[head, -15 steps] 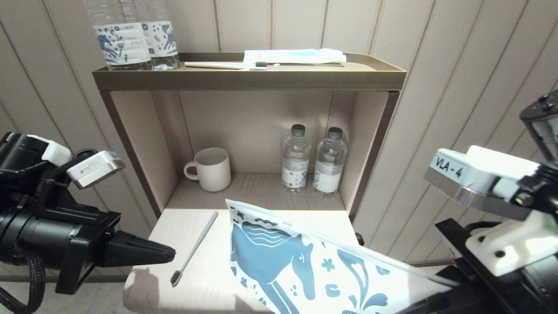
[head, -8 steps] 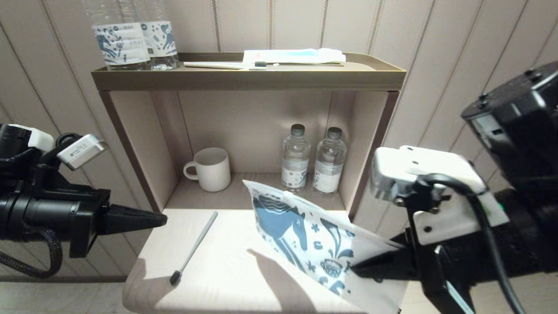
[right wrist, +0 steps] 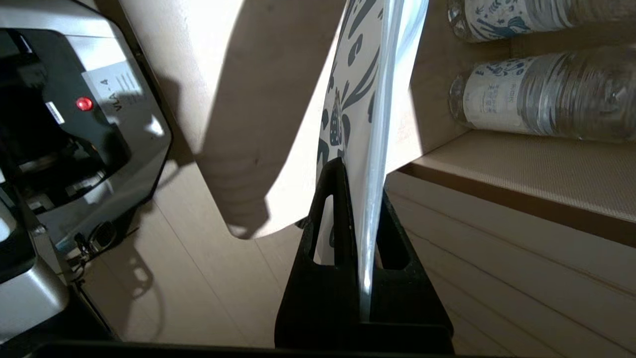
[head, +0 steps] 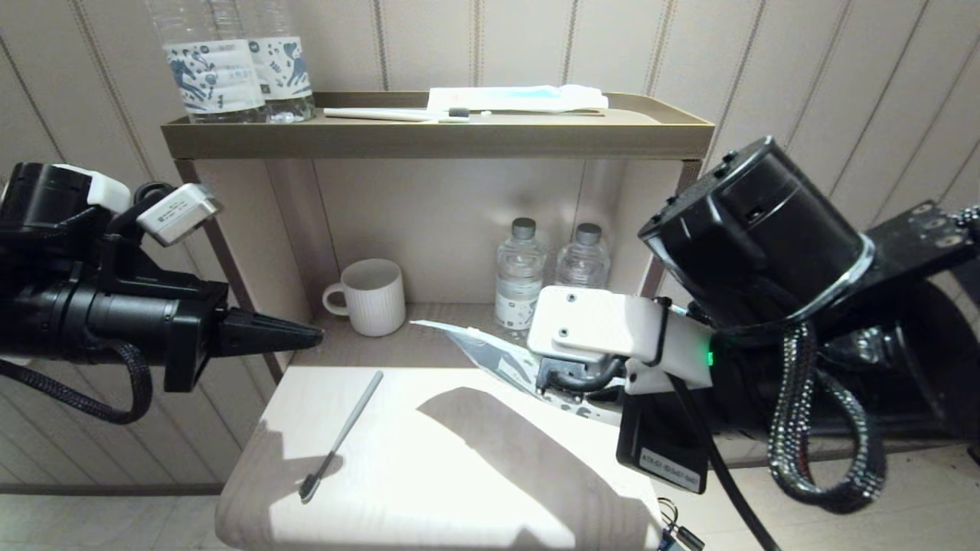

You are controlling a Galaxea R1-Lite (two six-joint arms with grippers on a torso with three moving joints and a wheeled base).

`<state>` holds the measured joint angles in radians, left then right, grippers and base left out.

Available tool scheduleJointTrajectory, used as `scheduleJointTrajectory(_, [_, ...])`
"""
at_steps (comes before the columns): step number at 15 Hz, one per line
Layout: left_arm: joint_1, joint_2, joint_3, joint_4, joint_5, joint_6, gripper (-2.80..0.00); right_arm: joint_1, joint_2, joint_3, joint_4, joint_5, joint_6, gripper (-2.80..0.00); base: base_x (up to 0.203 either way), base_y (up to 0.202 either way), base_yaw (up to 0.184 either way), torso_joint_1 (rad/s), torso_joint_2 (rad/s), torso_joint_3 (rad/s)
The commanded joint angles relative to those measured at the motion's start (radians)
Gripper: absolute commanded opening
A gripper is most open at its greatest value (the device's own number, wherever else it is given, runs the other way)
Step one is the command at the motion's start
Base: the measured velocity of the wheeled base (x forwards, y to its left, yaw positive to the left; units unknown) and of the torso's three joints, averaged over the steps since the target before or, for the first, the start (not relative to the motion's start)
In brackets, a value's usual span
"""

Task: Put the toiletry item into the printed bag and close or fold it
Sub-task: Open the storage bag

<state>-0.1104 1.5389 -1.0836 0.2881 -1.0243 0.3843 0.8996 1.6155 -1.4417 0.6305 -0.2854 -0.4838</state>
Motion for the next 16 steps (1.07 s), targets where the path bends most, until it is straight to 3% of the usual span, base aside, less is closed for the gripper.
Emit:
scheduleJointTrajectory(1, [-0.046, 0.054, -0.039, 0.002, -0.008, 0.002, -2.80, 0.001, 0.015, -0.006, 0.011, -0.006, -0.004, -2.80, 0.000, 0.000, 0.000, 0.000, 0.00, 0.000])
scheduleJointTrajectory(6, [-0.168, 0.094, -0.095, -0.004, -0.009, 0.007, -2.80, -0.002, 0.041, -0.034, 0.003, 0.003, 0.002, -2.80, 0.000, 0.000, 0.000, 0.000, 0.00, 0.000])
scheduleJointTrajectory(7, [-0.180, 0.096, -0.096, -0.013, -0.008, 0.008, 0.00, -0.002, 0.047, -0.042, 0.003, 0.003, 0.004, -2.80, 0.000, 0.000, 0.000, 0.000, 0.00, 0.000])
scheduleJointTrajectory(10, [-0.215, 0.111, -0.095, -0.050, -0.010, 0.011, 0.00, -0.007, 0.048, -0.039, 0.003, 0.005, 0.005, -2.80, 0.000, 0.000, 0.000, 0.000, 0.00, 0.000])
scheduleJointTrajectory(16, [-0.259, 0.185, -0.114, -0.084, 0.007, 0.098, 0.00, -0.010, 0.077, -0.084, 0.003, 0.041, 0.020, -2.80, 0.000, 0.000, 0.000, 0.000, 0.00, 0.000])
